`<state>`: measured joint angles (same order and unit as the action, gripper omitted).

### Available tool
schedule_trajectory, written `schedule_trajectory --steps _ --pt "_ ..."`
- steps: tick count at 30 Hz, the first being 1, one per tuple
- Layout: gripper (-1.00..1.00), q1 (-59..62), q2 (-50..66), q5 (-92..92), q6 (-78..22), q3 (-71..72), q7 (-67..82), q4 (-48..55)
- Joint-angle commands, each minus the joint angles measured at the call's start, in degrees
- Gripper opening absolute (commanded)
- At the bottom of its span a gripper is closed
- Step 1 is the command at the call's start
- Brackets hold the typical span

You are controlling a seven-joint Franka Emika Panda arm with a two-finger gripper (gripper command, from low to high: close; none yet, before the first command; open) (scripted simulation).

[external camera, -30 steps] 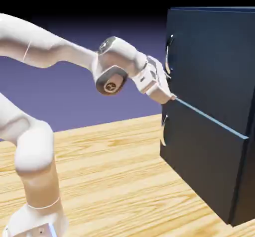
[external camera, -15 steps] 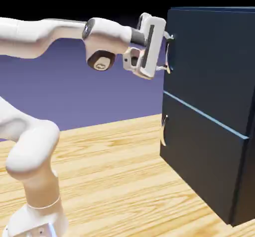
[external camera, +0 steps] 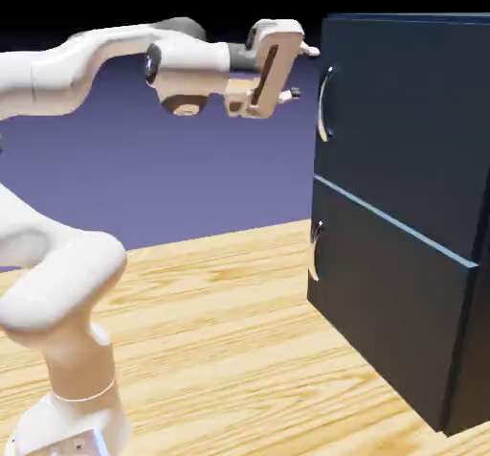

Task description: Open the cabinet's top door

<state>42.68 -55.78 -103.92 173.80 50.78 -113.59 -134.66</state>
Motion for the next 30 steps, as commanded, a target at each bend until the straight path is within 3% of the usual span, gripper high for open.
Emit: schedule_trajectory --steps 1,15,22,23,30 --pt "0.00 1.04 -0.56 -2.50 -0.01 1.22 -1.71 0.63" --pt "0.00 15.60 -8.32 -37.38 -0.08 18.27 -25.59 9.48" --pt "0.00 26.06 -7.74 -39.67 -1.95 23.07 -27.18 17.08" --pt "-1.00 26.06 -7.74 -39.67 -1.95 23.07 -27.18 17.09" --pt "-1.00 18.54 -13.05 -37.65 -11.34 16.89 -30.37 6.69"
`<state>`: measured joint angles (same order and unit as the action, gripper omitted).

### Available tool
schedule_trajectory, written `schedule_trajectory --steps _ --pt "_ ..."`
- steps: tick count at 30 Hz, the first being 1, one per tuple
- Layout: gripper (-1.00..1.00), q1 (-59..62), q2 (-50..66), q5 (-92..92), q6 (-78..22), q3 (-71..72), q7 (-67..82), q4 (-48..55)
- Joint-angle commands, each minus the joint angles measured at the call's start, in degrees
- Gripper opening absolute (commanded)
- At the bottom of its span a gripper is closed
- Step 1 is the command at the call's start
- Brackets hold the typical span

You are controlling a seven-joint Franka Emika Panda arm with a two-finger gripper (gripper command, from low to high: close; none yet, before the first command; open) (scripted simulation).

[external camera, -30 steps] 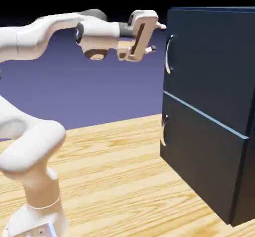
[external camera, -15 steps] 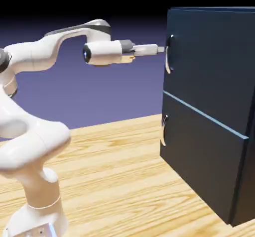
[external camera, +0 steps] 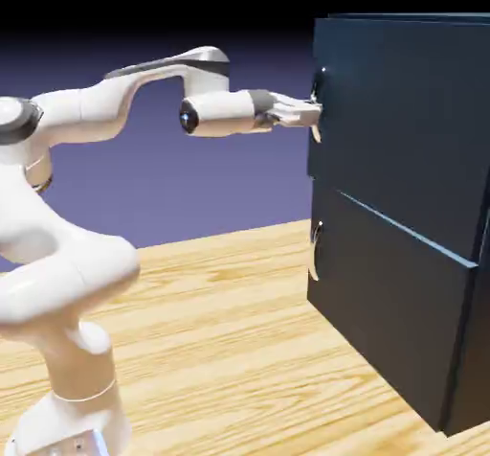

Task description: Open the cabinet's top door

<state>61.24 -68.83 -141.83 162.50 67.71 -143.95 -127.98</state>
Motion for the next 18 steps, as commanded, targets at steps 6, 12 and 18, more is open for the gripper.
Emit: schedule_trajectory --steps 6,12,18 --pt "-1.00 4.76 -11.13 5.78 -6.72 -0.18 -14.96 -1.68" --pt "-1.00 3.94 -21.95 6.62 -18.63 -3.46 -21.70 -9.96" --pt "-1.00 -5.34 -23.37 6.40 -29.40 -9.90 -14.98 -22.42"
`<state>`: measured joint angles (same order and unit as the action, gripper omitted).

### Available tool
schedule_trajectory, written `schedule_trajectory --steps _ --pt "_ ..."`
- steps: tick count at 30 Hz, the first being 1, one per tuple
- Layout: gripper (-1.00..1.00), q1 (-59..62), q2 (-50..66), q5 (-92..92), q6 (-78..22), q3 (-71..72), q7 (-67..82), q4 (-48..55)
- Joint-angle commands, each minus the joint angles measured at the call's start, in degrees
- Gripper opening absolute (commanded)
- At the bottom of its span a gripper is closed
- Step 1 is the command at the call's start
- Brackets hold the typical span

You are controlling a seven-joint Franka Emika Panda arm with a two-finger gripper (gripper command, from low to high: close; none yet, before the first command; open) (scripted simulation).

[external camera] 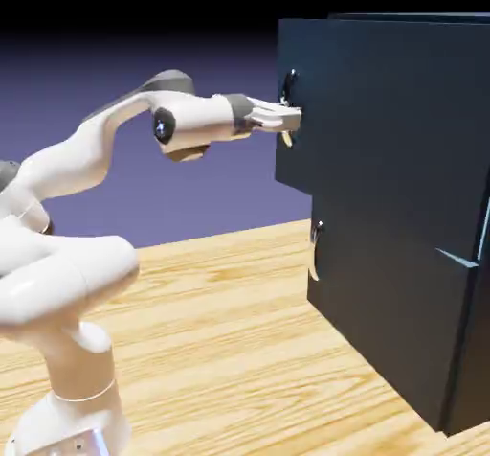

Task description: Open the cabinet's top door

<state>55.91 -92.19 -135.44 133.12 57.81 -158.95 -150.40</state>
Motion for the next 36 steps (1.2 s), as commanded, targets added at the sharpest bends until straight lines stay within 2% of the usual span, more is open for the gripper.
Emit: schedule_trajectory --steps 1,8,17,27,36 --pt "-1.00 -1.53 -0.20 0.50 -1.94 -1.43 1.08 -2.08" --pt "-1.00 -9.75 -1.67 8.69 -15.98 -15.06 7.49 -14.82" --pt "-1.00 -11.10 -1.20 23.52 -29.80 -33.75 13.01 -21.65" --pt "-1.00 -8.66 6.08 42.14 -43.17 -54.52 20.05 -21.80" --pt "-1.00 -9.55 21.28 61.06 -55.70 -73.16 28.93 -14.89"
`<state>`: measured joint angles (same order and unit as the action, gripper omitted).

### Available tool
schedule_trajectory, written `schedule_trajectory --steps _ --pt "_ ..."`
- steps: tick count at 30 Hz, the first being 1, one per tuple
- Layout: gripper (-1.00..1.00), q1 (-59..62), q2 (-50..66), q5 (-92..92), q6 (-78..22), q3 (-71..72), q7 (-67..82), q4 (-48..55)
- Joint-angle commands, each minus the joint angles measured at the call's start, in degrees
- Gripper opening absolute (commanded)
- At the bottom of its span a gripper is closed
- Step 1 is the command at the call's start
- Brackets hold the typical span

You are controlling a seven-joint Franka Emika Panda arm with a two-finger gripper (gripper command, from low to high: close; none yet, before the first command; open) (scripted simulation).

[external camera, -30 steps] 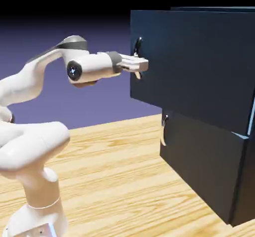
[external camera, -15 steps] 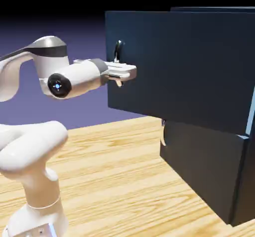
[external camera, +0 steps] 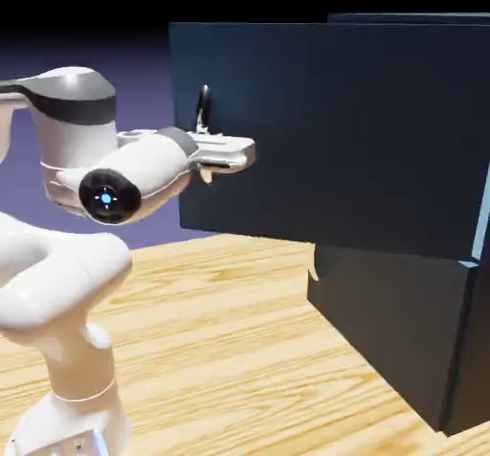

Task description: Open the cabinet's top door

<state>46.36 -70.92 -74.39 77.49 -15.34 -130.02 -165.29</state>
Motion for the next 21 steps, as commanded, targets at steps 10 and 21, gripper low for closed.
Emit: schedule_trajectory --steps 10,21 --pt "-1.00 -9.65 20.77 16.76 -14.30 -17.84 9.83 15.65" --pt "-1.00 -27.34 43.12 26.58 -32.87 -37.51 21.07 38.22"
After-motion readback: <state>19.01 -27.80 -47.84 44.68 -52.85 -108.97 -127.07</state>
